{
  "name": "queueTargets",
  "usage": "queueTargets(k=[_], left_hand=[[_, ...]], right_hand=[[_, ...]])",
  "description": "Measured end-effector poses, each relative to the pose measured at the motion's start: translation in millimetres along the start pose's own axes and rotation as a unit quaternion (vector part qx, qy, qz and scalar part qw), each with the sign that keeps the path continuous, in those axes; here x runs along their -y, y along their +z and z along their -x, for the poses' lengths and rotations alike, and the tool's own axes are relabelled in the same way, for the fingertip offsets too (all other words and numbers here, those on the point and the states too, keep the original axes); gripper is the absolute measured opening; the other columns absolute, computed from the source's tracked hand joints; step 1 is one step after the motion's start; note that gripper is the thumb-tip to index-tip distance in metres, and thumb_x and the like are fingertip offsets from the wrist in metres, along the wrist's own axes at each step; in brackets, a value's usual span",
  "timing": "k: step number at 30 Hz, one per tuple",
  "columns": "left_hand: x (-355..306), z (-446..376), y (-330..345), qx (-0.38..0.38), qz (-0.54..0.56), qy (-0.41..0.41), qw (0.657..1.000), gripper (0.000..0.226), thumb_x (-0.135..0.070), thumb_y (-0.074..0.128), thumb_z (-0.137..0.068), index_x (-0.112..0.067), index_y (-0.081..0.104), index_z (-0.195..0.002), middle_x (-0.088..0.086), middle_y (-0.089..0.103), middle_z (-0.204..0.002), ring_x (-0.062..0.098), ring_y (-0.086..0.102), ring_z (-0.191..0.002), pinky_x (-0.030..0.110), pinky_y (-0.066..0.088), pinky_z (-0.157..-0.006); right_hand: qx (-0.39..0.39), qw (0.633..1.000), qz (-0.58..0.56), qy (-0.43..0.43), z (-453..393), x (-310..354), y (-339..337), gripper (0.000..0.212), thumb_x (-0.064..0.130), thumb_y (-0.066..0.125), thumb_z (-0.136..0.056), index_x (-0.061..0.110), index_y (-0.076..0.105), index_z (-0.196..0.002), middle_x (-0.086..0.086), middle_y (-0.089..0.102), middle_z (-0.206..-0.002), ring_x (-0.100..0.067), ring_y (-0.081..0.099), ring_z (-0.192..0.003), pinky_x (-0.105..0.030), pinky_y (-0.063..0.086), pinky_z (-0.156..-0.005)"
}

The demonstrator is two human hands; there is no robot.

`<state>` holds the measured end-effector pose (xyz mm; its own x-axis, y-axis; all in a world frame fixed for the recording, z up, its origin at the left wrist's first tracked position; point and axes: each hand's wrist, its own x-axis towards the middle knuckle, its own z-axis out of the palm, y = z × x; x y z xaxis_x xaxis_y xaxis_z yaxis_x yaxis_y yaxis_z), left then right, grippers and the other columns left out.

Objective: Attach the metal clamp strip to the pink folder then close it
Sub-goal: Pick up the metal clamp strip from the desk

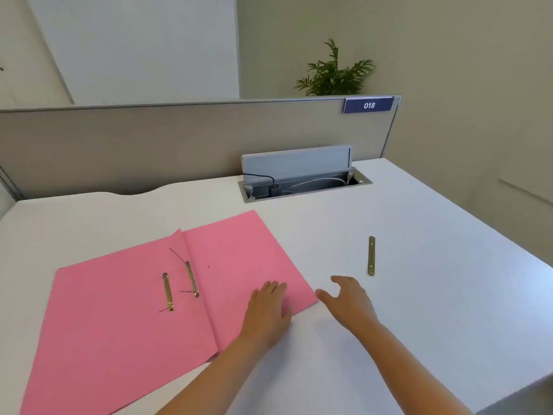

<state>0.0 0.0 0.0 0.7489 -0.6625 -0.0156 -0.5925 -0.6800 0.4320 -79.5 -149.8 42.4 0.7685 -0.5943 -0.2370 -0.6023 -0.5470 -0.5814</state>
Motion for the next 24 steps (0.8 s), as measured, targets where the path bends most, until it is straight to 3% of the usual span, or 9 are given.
queueTargets(k=[3,7,12,15,19,24], left_hand=[[-10.0,-7.0,10.0,-0.013,-0.015,0.030,0.999,0.045,-0.024,0.043,-0.092,-0.012,0.037,-0.135,0.007,0.042,-0.142,0.023,0.031,-0.133,0.039,0.021,-0.112],[-26.5,-20.3,21.1,-0.029,-0.010,0.049,0.998,0.041,-0.023,0.047,-0.089,-0.011,0.044,-0.128,0.007,0.050,-0.131,0.025,0.038,-0.126,0.040,0.028,-0.108],[-41.7,-30.2,45.7,-0.029,-0.036,0.007,0.999,0.052,-0.038,0.035,-0.091,-0.016,0.029,-0.138,0.006,0.029,-0.148,0.024,0.017,-0.140,0.041,0.016,-0.114],[-47.0,-32.4,60.4,-0.049,-0.049,-0.031,0.997,0.067,-0.049,0.014,-0.081,-0.017,0.030,-0.138,0.009,0.025,-0.152,0.026,0.014,-0.142,0.045,0.013,-0.116],[-44.5,-40.2,67.0,-0.079,-0.039,-0.040,0.995,0.065,-0.049,0.016,-0.081,-0.018,0.036,-0.135,0.009,0.029,-0.151,0.025,0.018,-0.142,0.046,0.013,-0.116],[-44.0,-40.0,66.1,-0.107,-0.001,-0.050,0.993,0.067,-0.050,0.018,-0.079,-0.020,0.039,-0.134,0.002,0.030,-0.151,0.016,0.018,-0.142,0.036,0.007,-0.116]], right_hand=[[-0.047,0.998,-0.007,0.036,-17.7,-18.7,-11.0,0.057,0.041,0.057,-0.086,0.014,0.046,-0.136,-0.008,0.044,-0.142,-0.025,0.043,-0.131,-0.039,0.039,-0.105],[-0.051,0.994,0.014,0.093,-43.7,-40.8,-32.4,0.061,0.041,0.056,-0.086,0.011,0.041,-0.138,-0.012,0.047,-0.137,-0.029,0.044,-0.128,-0.043,0.043,-0.103],[-0.041,0.990,0.033,0.132,-78.0,-63.7,-52.9,0.053,0.041,0.056,-0.084,0.006,0.049,-0.123,-0.013,0.053,-0.123,-0.032,0.049,-0.117,-0.043,0.048,-0.093],[-0.036,0.989,0.056,0.132,-102.4,-71.9,-63.3,0.048,0.042,0.057,-0.083,0.005,0.058,-0.113,-0.014,0.055,-0.116,-0.032,0.053,-0.111,-0.041,0.049,-0.088],[-0.033,0.988,0.097,0.116,-129.6,-73.0,-72.8,0.037,0.037,0.059,-0.081,0.006,0.064,-0.102,-0.011,0.054,-0.113,-0.029,0.052,-0.108,-0.039,0.049,-0.087],[-0.033,0.981,0.185,0.037,-146.5,-69.2,-66.1,0.031,0.024,0.055,-0.085,0.011,0.059,-0.113,-0.009,0.048,-0.118,-0.026,0.045,-0.114,-0.036,0.045,-0.089]])
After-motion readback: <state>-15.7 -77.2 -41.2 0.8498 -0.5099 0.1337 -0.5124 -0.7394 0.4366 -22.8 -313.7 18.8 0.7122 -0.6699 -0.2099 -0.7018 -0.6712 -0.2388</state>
